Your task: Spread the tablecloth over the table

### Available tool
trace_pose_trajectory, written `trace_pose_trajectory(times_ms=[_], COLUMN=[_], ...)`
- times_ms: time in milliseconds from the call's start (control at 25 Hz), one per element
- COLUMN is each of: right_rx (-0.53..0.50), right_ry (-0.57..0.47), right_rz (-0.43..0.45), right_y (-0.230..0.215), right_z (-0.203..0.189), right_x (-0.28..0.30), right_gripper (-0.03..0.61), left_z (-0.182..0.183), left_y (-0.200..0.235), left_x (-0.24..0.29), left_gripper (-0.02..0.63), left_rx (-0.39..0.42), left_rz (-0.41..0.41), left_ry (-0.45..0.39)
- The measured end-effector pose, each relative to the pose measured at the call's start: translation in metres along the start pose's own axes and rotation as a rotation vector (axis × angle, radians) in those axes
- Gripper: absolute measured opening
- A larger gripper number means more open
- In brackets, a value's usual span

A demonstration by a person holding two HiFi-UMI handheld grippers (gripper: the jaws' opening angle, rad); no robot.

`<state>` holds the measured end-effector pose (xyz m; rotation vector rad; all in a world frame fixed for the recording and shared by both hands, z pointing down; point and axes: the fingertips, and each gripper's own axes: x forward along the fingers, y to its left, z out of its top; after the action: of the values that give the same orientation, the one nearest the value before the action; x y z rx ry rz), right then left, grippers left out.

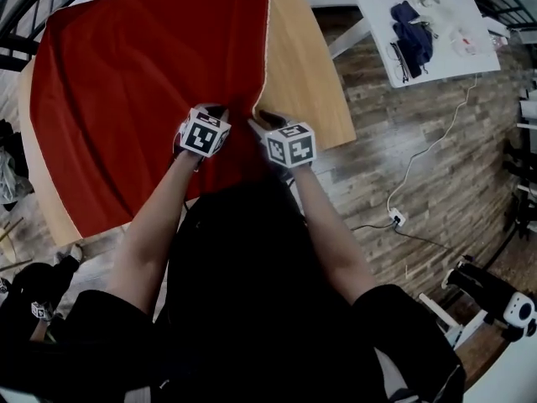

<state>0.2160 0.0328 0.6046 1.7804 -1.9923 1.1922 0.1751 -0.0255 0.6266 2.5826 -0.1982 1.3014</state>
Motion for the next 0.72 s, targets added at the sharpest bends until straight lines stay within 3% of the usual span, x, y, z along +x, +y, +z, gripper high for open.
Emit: trace_pose_trajectory(times_ms=[80, 160, 200, 360, 520, 720], right_rx=[0.014, 0.009, 0.006, 0.013, -0.021, -0.013], right_ry=[0.039, 0.08, 0.091, 0.049, -0.002, 0.026], right_rz=[-0.013, -0.008, 0.004, 0.022, 0.006, -0.056], right_y=[-0.004, 0.0, 0.004, -0.001, -0.02, -0.075], right_z=[-0.003, -0.008, -0.01, 0.002, 0.019, 0.01], right_x=[0.01, 0.019, 0.023, 0.009, -0.03, -0.068], right_gripper=[0.152, 0.03, 0.016, 0.012, 0.012, 0.012], left_z=[-0.001, -0.003, -0.004, 0.005, 0.032, 0.042], left_y=[-0.003, -0.002, 0.0, 0.004, -0.005, -0.014], left_x=[0.005, 0.004, 0.003, -0.006, -0.027, -0.05], left_gripper=[0.012, 0.012, 0.012, 0.02, 0.152, 0.121], left_rx=[-0.012, -0.018, -0.021, -0.049, -0.106, -0.175], left_rz=[-0.006, -0.013, -0.014, -0.004, -0.002, 0.033], left_ry=[0.001, -0.001, -0.002, -0.058, -0.188, -0.27])
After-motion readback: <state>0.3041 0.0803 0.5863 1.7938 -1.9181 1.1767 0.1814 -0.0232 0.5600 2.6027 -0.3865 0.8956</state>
